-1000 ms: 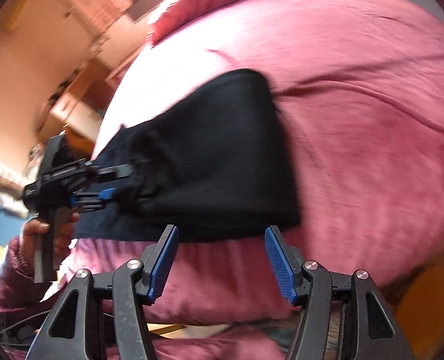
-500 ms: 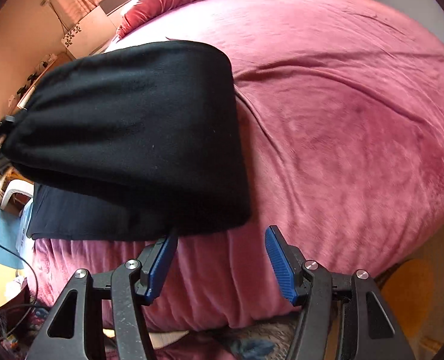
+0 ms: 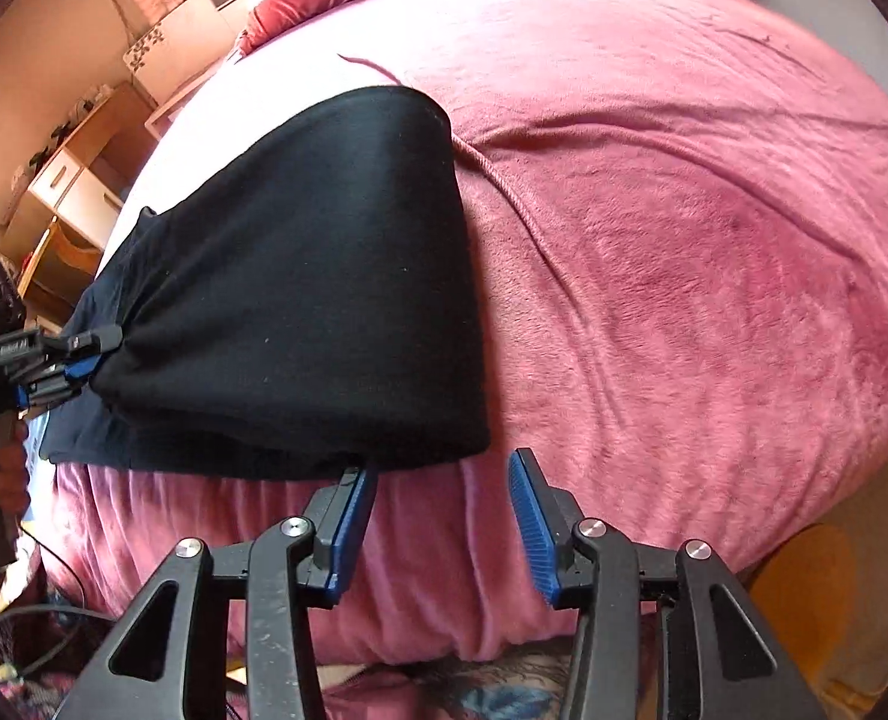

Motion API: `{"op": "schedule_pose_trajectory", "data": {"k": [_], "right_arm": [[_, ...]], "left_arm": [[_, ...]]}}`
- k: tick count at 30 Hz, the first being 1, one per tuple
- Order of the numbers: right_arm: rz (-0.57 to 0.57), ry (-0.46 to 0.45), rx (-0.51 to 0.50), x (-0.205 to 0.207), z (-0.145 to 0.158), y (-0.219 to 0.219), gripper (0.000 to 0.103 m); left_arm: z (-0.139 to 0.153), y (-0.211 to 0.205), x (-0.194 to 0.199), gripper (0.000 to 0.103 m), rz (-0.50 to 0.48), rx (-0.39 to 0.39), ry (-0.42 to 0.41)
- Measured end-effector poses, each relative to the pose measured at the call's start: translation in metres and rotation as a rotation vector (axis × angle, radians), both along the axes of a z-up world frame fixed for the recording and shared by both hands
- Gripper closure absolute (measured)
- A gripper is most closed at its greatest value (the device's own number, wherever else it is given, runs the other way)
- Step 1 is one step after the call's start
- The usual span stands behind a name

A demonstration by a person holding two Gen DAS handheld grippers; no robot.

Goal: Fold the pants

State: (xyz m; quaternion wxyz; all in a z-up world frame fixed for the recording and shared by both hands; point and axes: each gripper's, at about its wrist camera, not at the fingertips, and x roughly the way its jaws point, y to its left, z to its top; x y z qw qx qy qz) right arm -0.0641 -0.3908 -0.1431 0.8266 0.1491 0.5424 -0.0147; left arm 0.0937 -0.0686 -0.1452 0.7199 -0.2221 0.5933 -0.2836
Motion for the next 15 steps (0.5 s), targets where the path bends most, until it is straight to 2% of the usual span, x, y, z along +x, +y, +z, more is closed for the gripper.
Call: {"op": "schedule_pose_trajectory", "data": {"k": [3,7,11,15], "right_arm": [[0.014,-0.021,-0.027,-0.008,0.015,-0.006,0.057],[-0.014,-0.080,-0.022,-0.005,0.034,-0.015,0.057],[0.008,-0.122,0.025,0.015,0.049,-0.003,0.057],[0.057,-0.128,0.048,0.030,0.046,0.019,0.057]], "left_arm": [[0.011,0.010,-0.002,0.077,0.043,0.027,-0.047],[0.033,0.016,0.004,0.077,0.078,-0.032,-0.106],[0.038,0.005,0.022,0.077,0.069,-0.046,-0.105],[0.032,-0.006,0.041,0.077,0.067,-0.023,-0.066]]}}
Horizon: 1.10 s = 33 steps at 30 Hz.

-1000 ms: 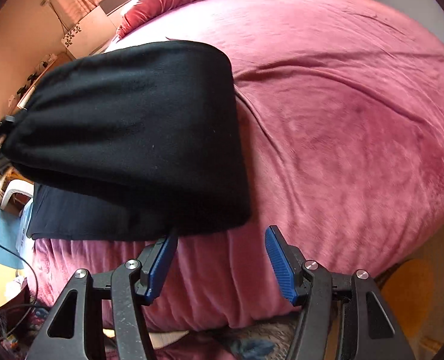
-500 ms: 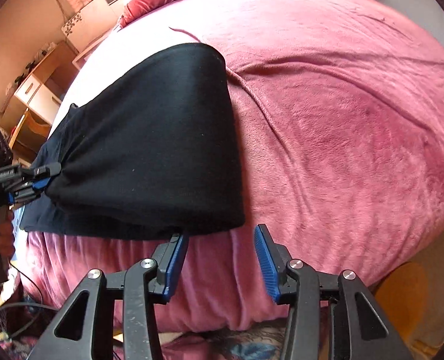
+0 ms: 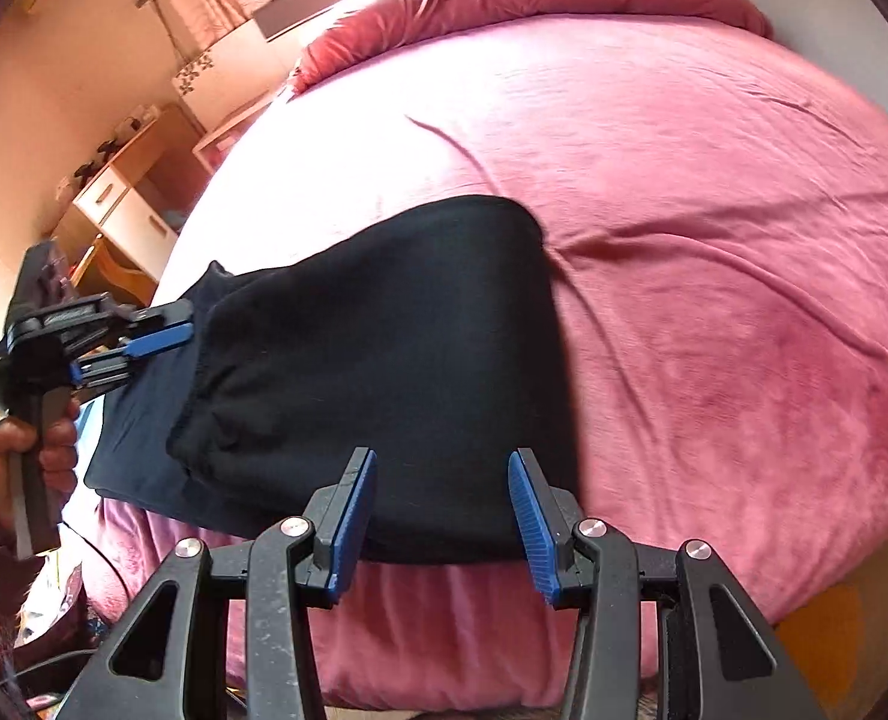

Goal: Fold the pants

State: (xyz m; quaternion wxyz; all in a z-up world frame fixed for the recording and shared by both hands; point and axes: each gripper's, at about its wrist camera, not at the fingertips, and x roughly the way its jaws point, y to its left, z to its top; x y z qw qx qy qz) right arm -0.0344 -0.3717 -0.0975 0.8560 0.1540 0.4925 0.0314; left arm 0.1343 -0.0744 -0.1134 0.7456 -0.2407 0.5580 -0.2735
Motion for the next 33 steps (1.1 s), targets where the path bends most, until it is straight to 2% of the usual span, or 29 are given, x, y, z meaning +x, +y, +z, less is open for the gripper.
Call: {"op": "schedule_pose_trajectory", "data": {"k": [4,5,6,7,9,11,13,14,17,19,22,23,24,26,28,33], "right_arm": [[0.018,0.003,0.013,0.009,-0.006,0.017,0.055],[0.021,0.005,0.014,0.011,-0.007,0.019,0.055],[0.023,0.007,0.017,0.012,-0.009,0.021,0.055],[0.025,0.009,0.019,0.013,-0.012,0.024,0.055],[0.031,0.013,0.020,0.014,-0.015,0.027,0.055],[0.040,0.017,0.018,0.015,-0.019,0.030,0.055],[0.044,0.034,0.017,0.017,-0.024,0.032,0.055],[0.047,0.043,0.017,0.018,-0.028,0.033,0.055],[0.069,0.062,-0.015,0.023,-0.038,0.039,0.054],[0.083,0.064,-0.044,0.026,-0.041,0.045,0.051],[0.102,0.060,-0.080,0.028,-0.040,0.052,0.045],[0.109,0.059,-0.094,0.028,-0.039,0.055,0.044],[0.114,0.059,-0.104,0.029,-0.039,0.055,0.044],[0.116,0.055,-0.112,0.029,-0.037,0.056,0.044],[0.116,0.054,-0.112,0.030,-0.036,0.057,0.044],[0.094,0.038,-0.119,0.026,-0.035,0.061,0.044]], "left_arm": [[-0.016,-0.020,0.009,0.079,-0.009,0.072,0.055],[-0.017,-0.022,0.006,0.081,-0.019,0.066,0.041],[-0.015,-0.022,0.004,0.092,-0.028,0.071,0.005],[-0.010,-0.023,0.000,0.094,-0.033,0.093,-0.031],[0.002,-0.019,-0.009,0.098,-0.035,0.090,-0.081],[0.011,-0.013,-0.019,0.099,-0.022,0.102,-0.118],[0.006,-0.011,-0.026,0.099,-0.012,0.119,-0.116],[-0.003,-0.019,-0.020,0.099,-0.015,0.152,-0.117],[-0.018,-0.021,-0.015,0.099,-0.024,0.225,-0.073],[-0.027,-0.023,-0.009,0.095,-0.020,0.260,-0.054],[-0.027,-0.016,-0.008,0.090,0.010,0.224,-0.031],[-0.023,-0.009,-0.010,0.081,0.027,0.226,-0.035],[-0.018,-0.002,-0.013,0.078,0.046,0.236,-0.044],[-0.006,0.009,-0.020,0.078,0.065,0.238,-0.075],[0.005,0.016,-0.032,0.078,0.042,0.193,-0.102],[0.024,0.011,-0.064,0.078,-0.060,0.147,-0.191]]}}
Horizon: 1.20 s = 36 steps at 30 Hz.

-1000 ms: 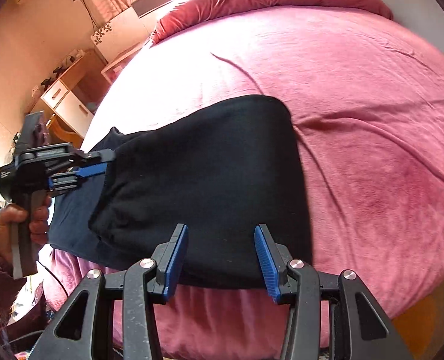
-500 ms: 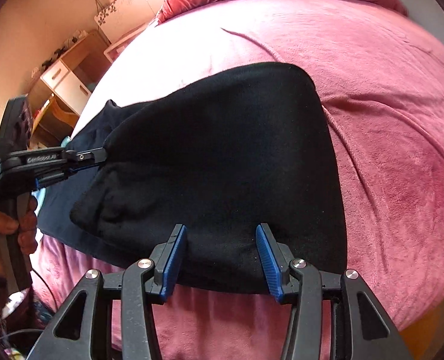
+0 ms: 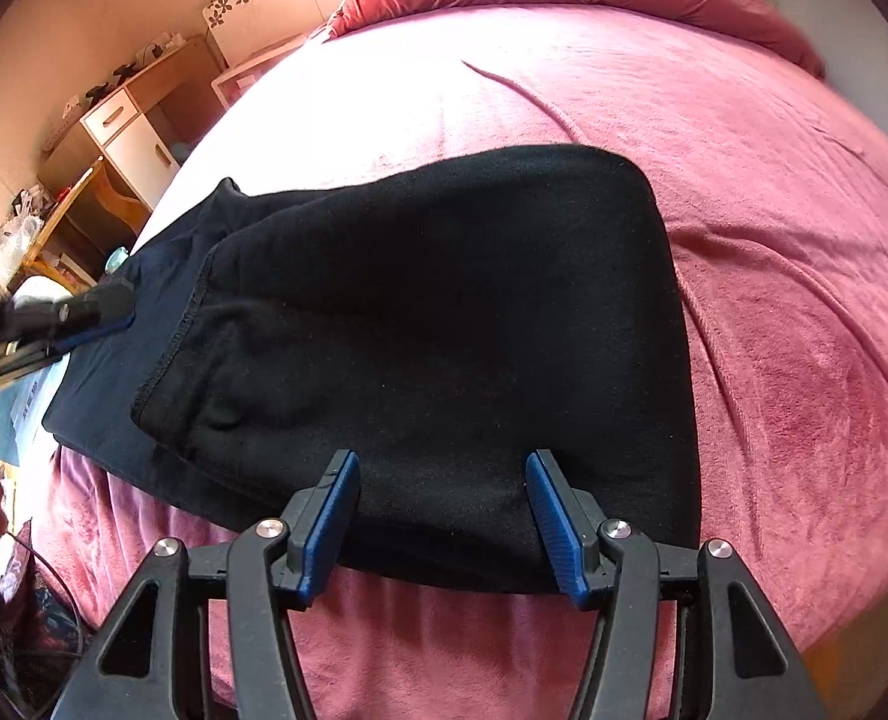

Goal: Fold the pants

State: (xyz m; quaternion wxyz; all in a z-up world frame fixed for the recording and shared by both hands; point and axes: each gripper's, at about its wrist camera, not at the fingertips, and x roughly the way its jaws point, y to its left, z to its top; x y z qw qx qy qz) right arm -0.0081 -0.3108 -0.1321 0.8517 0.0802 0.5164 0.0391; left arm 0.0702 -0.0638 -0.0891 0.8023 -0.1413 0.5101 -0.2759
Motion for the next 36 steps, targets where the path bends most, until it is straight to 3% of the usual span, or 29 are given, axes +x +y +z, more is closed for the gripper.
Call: {"op": "schedule_pose_trajectory", "data": {"k": [4,7,9,16,27,36], "right_arm": [[0.008,0.000,-0.003,-0.003,0.001,0.001,0.044],[0.009,0.010,0.014,-0.004,-0.005,-0.001,0.044],[0.015,0.020,0.018,-0.002,-0.011,-0.003,0.044],[0.021,0.020,-0.005,0.000,-0.013,-0.002,0.044],[0.044,-0.061,-0.035,0.002,0.016,0.021,0.044],[0.167,-0.040,0.009,0.021,0.012,0.073,0.044]], "left_arm": [[-0.007,-0.021,-0.017,0.078,-0.098,0.101,0.003],[-0.032,-0.031,-0.027,0.078,-0.112,0.234,0.023],[-0.045,-0.022,-0.030,0.076,-0.099,0.213,0.048],[-0.035,0.006,-0.021,0.072,-0.046,0.130,0.066],[0.027,0.058,-0.036,0.070,0.158,0.221,-0.136],[0.047,0.089,-0.043,0.070,0.265,0.268,-0.182]]}}
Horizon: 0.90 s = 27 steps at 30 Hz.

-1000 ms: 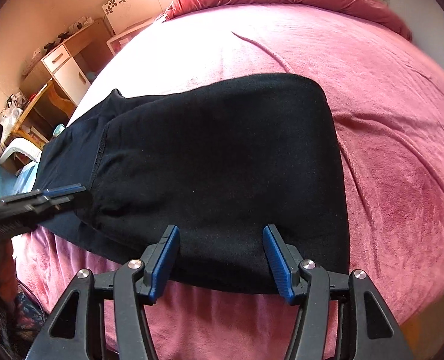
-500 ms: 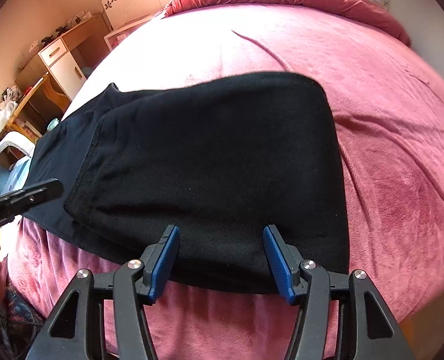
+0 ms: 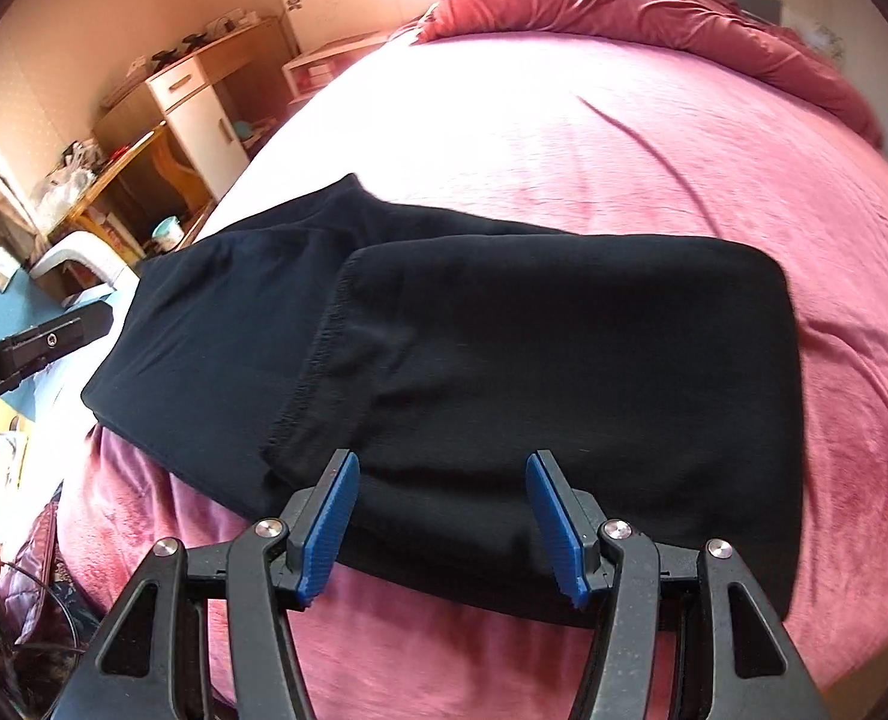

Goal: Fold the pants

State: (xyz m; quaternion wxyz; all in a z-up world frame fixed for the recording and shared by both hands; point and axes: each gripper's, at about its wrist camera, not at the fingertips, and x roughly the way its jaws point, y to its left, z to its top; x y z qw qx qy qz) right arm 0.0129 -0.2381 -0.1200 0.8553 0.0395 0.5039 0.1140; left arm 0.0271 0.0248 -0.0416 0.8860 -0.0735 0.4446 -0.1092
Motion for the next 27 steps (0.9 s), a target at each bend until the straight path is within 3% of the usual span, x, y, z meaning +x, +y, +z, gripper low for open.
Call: {"op": "schedule_pose_trajectory", "data": {"k": [16,20,22,27], "right_arm": [[0.012,0.059,0.012,0.020,-0.029,0.025,0.043],[0.012,0.061,0.018,0.021,-0.033,0.024,0.041],[0.008,0.059,0.023,0.022,-0.035,0.023,0.040],[0.006,0.049,0.035,0.022,-0.038,0.021,0.038]], "left_arm": [[-0.020,0.019,0.002,0.068,0.069,0.002,0.036],[-0.027,0.024,0.002,0.058,0.082,-0.008,0.065],[-0.033,0.033,0.003,0.057,0.097,-0.053,0.100],[-0.053,0.090,-0.001,0.057,0.226,-0.276,0.223]]}}
